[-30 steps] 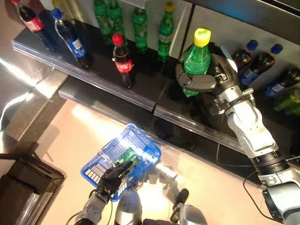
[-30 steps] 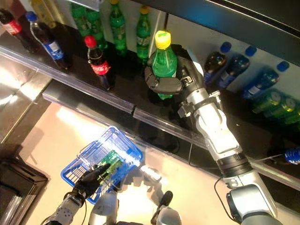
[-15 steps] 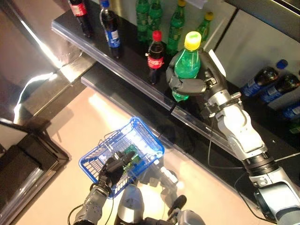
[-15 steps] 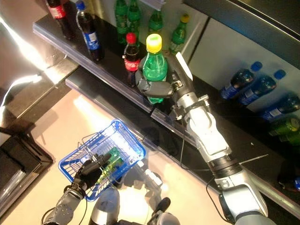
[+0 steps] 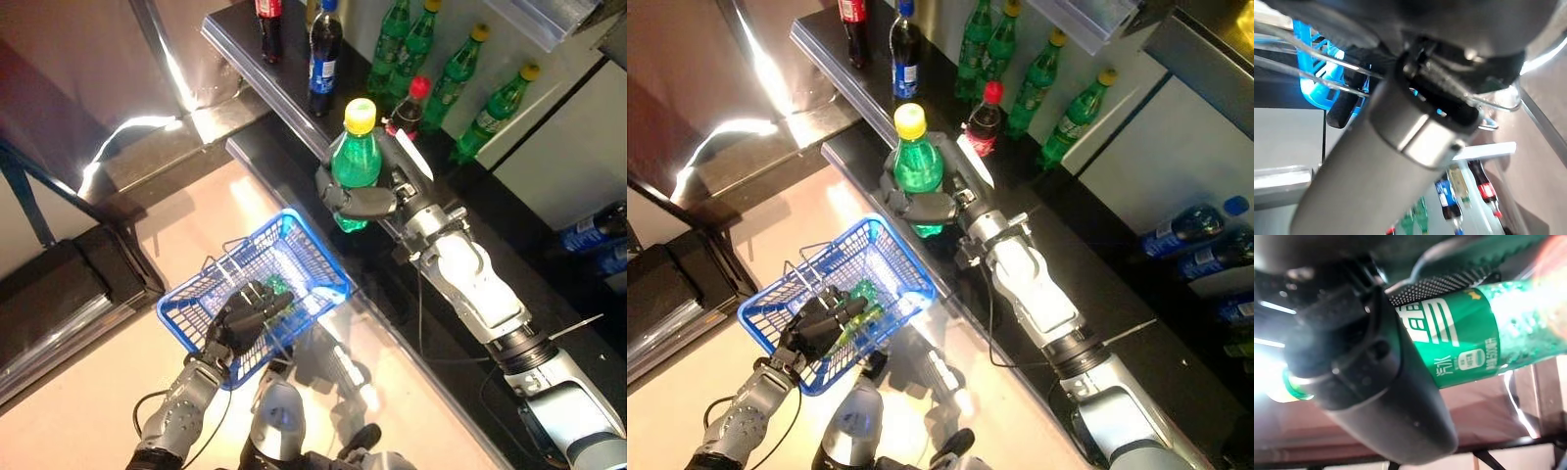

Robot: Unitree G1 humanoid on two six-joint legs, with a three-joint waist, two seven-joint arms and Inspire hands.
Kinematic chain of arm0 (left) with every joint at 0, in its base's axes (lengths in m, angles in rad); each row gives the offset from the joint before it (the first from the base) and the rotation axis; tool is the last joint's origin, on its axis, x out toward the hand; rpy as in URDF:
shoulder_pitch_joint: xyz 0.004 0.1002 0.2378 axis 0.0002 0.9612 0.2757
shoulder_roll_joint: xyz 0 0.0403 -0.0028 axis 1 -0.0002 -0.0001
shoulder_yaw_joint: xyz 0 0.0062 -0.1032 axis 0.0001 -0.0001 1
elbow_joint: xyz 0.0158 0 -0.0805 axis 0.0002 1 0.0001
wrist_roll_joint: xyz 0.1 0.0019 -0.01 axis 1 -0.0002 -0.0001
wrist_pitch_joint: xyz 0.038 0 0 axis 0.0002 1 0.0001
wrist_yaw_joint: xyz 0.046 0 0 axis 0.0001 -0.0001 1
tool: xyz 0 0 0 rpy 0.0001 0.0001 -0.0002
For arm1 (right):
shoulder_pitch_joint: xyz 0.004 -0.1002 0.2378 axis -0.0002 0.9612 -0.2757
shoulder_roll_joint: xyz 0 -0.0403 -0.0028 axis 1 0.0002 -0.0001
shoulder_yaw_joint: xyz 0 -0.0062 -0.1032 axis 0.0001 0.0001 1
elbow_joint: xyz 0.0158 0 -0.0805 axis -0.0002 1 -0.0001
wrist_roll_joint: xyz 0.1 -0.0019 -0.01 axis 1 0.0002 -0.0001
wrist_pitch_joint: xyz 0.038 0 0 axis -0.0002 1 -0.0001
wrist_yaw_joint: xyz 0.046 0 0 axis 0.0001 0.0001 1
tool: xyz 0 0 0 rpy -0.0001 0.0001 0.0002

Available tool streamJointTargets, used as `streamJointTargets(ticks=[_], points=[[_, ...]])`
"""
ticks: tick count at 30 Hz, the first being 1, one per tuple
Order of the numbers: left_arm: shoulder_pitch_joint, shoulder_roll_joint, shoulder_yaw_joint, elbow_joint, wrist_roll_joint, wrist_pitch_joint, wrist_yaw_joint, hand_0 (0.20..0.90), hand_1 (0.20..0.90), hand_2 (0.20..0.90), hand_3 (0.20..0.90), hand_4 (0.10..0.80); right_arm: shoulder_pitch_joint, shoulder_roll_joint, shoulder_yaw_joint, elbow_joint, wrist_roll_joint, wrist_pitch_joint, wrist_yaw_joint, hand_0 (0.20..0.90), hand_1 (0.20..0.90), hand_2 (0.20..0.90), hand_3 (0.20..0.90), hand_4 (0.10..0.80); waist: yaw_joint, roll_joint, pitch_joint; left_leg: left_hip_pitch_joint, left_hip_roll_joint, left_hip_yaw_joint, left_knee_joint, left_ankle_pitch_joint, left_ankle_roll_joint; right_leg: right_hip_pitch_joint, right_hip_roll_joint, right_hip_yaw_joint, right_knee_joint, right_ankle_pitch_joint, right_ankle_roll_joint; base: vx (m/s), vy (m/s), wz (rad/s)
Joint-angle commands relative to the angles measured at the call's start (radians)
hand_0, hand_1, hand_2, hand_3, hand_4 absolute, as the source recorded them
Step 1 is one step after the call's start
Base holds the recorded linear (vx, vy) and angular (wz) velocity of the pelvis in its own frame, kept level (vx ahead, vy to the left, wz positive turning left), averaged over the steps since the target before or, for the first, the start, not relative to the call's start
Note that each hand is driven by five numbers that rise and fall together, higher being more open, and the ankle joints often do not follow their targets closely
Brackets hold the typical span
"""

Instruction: Pick up the drink and place into the basket.

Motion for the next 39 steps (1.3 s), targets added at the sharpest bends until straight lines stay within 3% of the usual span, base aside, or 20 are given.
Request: streamJointTargets(ticks=[1, 19, 39], points=[[-0.115, 0.018, -0.079, -0.341, -0.082, -0.127, -0.162, 0.3, 0.3, 0.3, 0.2, 0.1, -0.012, 0.04, 0.044, -0.094, 0.015, -0.134, -0.039, 0.3, 0.3, 0.3, 0.2, 0.1, 0.01, -0.026, -0.342, 0.008, 0.012, -0.025, -0.05, 0.003, 0.004, 0.032, -0.004, -0.024, 0.093, -0.091, -0.04, 0.013, -0.032, 0.18], [-0.155, 0.056, -0.082, -0.54, -0.109, -0.073, -0.209, 0.3, 0.3, 0.3, 0.2, 0.1, 0.048, 0.052, 0.097, -0.108, 0.01, -0.14, -0.023, 0.3, 0.3, 0.3, 0.2, 0.1, 0.054, -0.031, -0.357, -0.011, -0.024, -0.153, -0.06, 0.014, 0.008, 0.013, -0.008, -0.015, 0.102, -0.091, -0.027, 0.008, -0.014, 0.17], [-0.177, 0.065, -0.081, -0.637, -0.138, -0.073, -0.281, 0.3, 0.3, 0.3, 0.2, 0.1, 0.124, 0.09, 0.183, 0.046, -0.066, -0.121, 0.018, 0.3, 0.3, 0.3, 0.2, 0.1, 0.067, -0.038, -0.365, -0.005, -0.011, -0.175, -0.064, -0.009, -0.002, 0.011, -0.006, -0.002, 0.106, -0.116, -0.024, 0.007, -0.01, 0.04]])
